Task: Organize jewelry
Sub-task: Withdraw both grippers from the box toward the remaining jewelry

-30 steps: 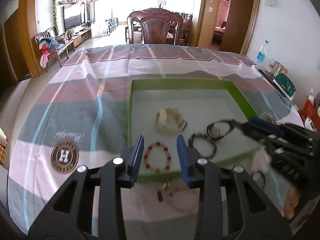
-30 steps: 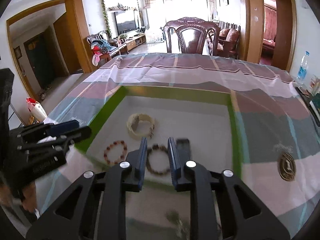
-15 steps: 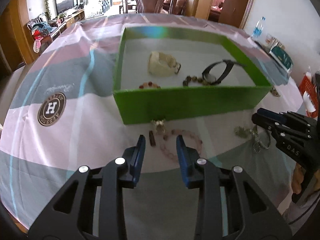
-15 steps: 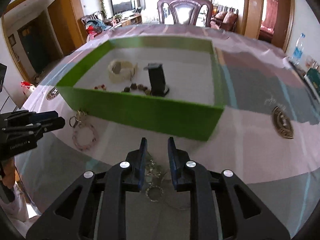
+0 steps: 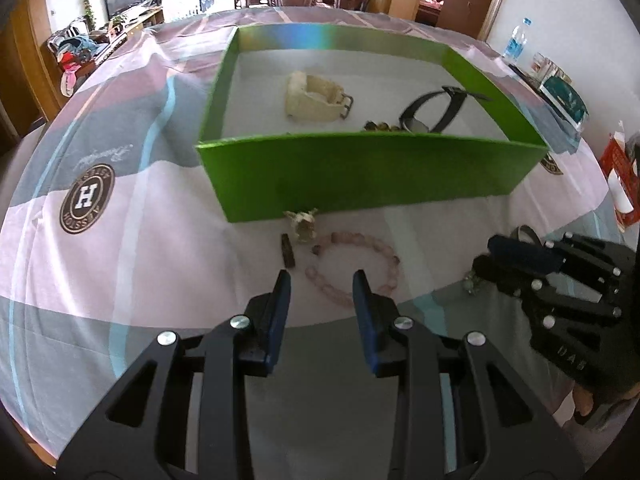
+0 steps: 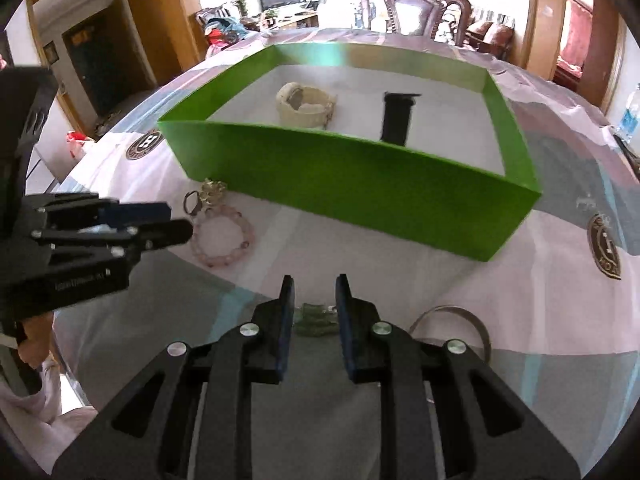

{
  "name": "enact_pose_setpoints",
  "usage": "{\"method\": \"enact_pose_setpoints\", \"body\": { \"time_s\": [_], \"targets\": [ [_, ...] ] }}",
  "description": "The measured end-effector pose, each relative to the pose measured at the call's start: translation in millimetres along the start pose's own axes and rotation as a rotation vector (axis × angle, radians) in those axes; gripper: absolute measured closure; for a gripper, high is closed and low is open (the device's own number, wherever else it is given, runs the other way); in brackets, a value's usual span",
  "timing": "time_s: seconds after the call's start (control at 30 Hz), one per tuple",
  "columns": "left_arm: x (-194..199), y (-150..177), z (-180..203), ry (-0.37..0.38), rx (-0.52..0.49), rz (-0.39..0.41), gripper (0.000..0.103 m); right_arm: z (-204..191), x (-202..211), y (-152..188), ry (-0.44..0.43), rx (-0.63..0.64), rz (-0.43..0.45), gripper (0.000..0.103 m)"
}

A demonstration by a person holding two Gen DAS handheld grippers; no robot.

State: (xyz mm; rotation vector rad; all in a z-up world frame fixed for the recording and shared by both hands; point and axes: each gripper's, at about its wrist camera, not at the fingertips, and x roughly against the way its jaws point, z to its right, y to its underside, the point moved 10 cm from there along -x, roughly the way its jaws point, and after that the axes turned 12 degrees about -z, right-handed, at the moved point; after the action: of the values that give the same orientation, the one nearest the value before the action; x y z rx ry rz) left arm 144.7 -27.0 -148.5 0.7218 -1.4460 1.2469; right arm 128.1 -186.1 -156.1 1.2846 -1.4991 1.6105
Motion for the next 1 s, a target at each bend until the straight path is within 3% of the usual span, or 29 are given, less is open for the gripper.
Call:
{"method": "enact_pose_setpoints", "body": {
  "time_s": [0.17, 0.23, 0.33, 0.4, 0.5, 0.8, 1.0],
  "targets": [
    [-13.1, -0.4, 5.0, 0.005, -0.004, -0.030, 0.069, 16.2, 2.4, 1.3, 0.032, -0.039, 0.006, 0.058],
    [-16.8, -2.5, 5.7, 0.013, 0.001, -0.037, 0.069, 20.4, 4.6, -0.2, 0.031, -0.049, 0.012, 0.055],
    [-19.7, -4.7, 6.0, -0.001, -0.005, -0.036, 0.071, 26.8, 6.2, 0.4, 0.029, -0.064, 0.012, 0.055],
    [-20.3, -3.8, 6.3, 0.003, -0.009, -0.036, 0.088, 28.5, 4.4, 1.4, 0.024, -0.068, 0.007, 0.055],
    [-20.0, -0.8, 5.2, 0.001, -0.023, -0.034, 0.094, 26.8, 1.3, 1.7, 0.015, -0.071, 0.004, 0.055],
    [-6.6, 18.6, -23.3, -0.050, 0.013, -0.024, 0.094, 19.8, 0.0, 5.8, 0.003, -0.049, -0.003, 0.055],
    [-2.1, 19.3, -26.8, -0.046, 0.021, -0.013, 0.093, -0.7, -12.3, 12.8, -0.027, -0.005, -0.037, 0.055]
  ]
}}
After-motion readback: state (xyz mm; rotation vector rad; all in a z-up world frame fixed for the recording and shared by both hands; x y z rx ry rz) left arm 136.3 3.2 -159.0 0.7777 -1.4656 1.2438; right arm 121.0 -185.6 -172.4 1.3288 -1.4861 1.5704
